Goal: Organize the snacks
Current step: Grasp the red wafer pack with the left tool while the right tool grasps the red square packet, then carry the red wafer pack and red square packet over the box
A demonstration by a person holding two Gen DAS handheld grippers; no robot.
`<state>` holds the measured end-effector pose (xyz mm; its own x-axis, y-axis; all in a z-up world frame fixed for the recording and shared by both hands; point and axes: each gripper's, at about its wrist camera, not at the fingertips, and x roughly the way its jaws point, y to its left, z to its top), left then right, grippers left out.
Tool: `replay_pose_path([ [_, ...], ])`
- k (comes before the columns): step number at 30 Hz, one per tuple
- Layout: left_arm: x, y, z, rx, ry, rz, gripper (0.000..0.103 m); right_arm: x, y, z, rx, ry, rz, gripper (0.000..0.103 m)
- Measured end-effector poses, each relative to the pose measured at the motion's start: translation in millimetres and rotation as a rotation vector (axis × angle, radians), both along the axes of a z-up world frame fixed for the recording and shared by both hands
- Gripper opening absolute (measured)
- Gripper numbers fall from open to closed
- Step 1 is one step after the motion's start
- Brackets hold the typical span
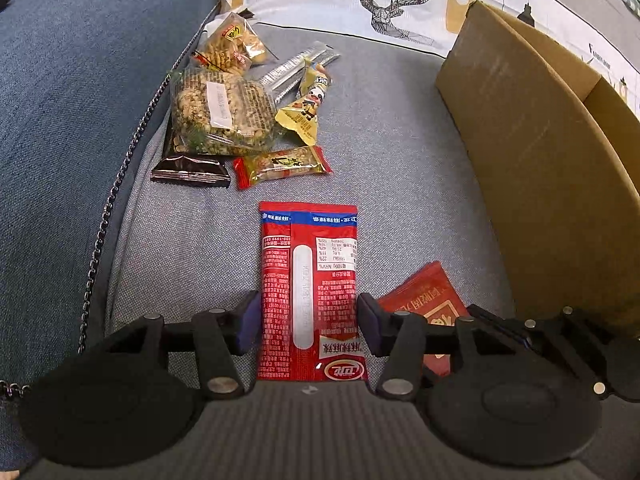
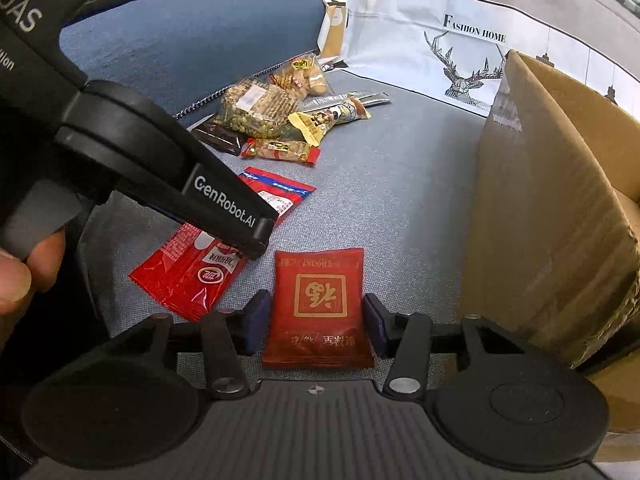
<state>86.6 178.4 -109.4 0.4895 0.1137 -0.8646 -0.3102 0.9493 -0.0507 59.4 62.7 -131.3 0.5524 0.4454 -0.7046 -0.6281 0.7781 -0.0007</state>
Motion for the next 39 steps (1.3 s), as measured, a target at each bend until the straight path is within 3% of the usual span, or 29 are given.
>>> replay_pose_path([
  [12, -5, 1, 4, -0.012, -0.030, 0.010, 0.051, -7, -2, 12, 0.014, -0.046, -0.024, 0.046],
  [18, -27, 10, 27, -0.099, -0.218, 0.022, 0.051, -18, -7, 32, 0.032, -0.084, -0.017, 0.045],
  [22, -51, 13, 47, -0.134, -0.404, 0.018, 0.051, -24, -14, 62, 0.066, -0.132, 0.002, 0.045],
  [26, -63, 14, 58, -0.164, -0.497, 0.016, 0.051, -27, -32, 97, 0.111, -0.181, 0.021, 0.045],
  [32, -59, 13, 60, -0.172, -0.503, 0.015, 0.051, -28, -77, 127, 0.196, -0.261, 0.015, 0.045],
  [35, -55, 11, 56, -0.154, -0.494, 0.000, 0.051, -27, -103, 121, 0.245, -0.275, -0.036, 0.045],
  [39, -50, 8, 53, -0.138, -0.480, -0.013, 0.051, -19, -127, 108, 0.311, -0.220, -0.140, 0.045],
])
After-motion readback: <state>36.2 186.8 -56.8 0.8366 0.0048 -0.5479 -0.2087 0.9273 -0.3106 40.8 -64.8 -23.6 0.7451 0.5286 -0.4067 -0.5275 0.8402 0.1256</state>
